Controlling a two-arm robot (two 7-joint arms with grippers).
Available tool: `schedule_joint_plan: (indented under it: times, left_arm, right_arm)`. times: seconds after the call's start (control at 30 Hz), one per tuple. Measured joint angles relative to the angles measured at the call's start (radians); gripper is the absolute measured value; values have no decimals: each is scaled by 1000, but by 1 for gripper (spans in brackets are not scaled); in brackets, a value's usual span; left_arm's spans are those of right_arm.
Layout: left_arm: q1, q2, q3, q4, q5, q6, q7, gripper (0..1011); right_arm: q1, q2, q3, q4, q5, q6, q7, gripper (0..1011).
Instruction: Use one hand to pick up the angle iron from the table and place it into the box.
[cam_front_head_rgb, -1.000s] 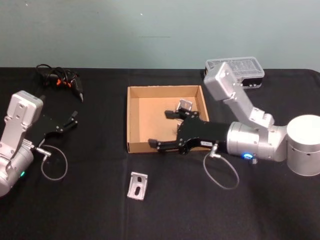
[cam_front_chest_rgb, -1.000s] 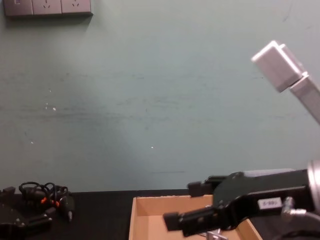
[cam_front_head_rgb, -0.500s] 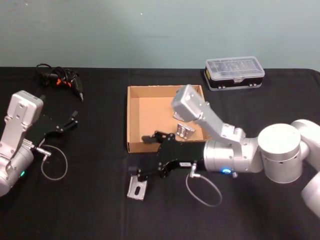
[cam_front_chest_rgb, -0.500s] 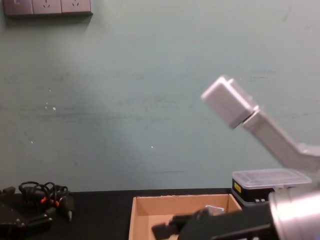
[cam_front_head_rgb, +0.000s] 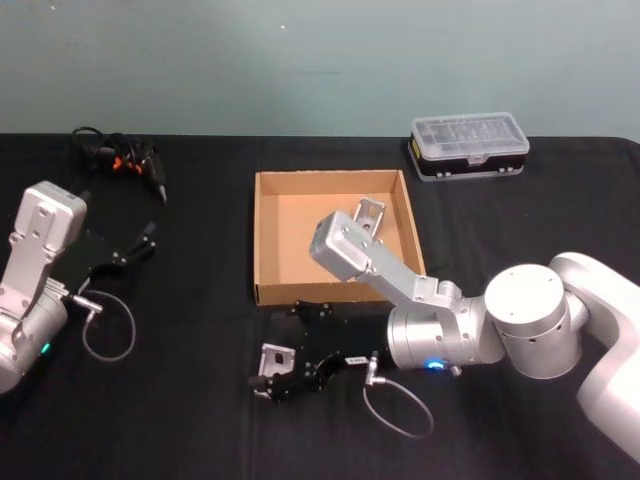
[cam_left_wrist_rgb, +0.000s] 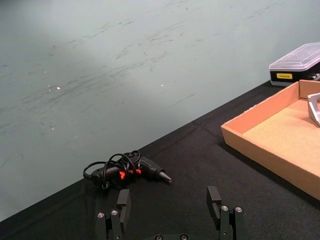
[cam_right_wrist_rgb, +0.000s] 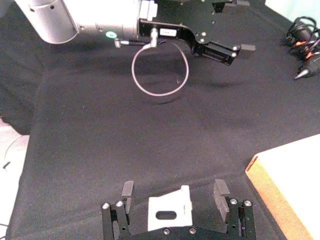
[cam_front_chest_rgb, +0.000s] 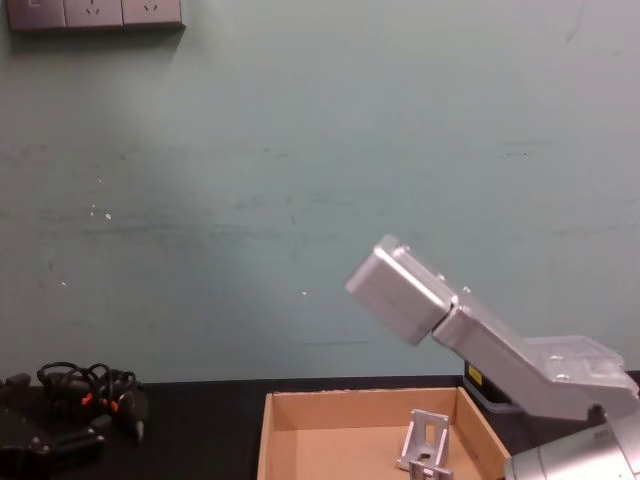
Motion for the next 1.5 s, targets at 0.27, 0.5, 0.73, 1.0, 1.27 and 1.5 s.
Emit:
schedule_joint_plan:
  times: [0.27, 0.5, 0.73, 1.0, 1.27, 1.5]
  left_arm:
    - [0, 0, 0, 0, 0, 0, 0, 1000]
    - [0, 0, 0, 0, 0, 0, 0, 1000]
    - [0, 0, 0, 0, 0, 0, 0, 1000]
    - [0, 0, 0, 0, 0, 0, 0, 1000]
    - [0, 0, 0, 0, 0, 0, 0, 1000]
    - [0, 0, 0, 0, 0, 0, 0, 1000]
  right_arm:
    - [5, -10, -11, 22, -13, 6, 2, 1004]
    - [5, -15, -10, 37, -17, 9, 1, 1004]
    - [1, -17, -4, 48, -17, 10, 0, 940]
    - [0, -21, 1, 55, -16, 11, -1, 722]
    - [-1, -20, 4, 57, -16, 12, -2, 498]
    - [0, -21, 6, 60, -18, 12, -2, 256]
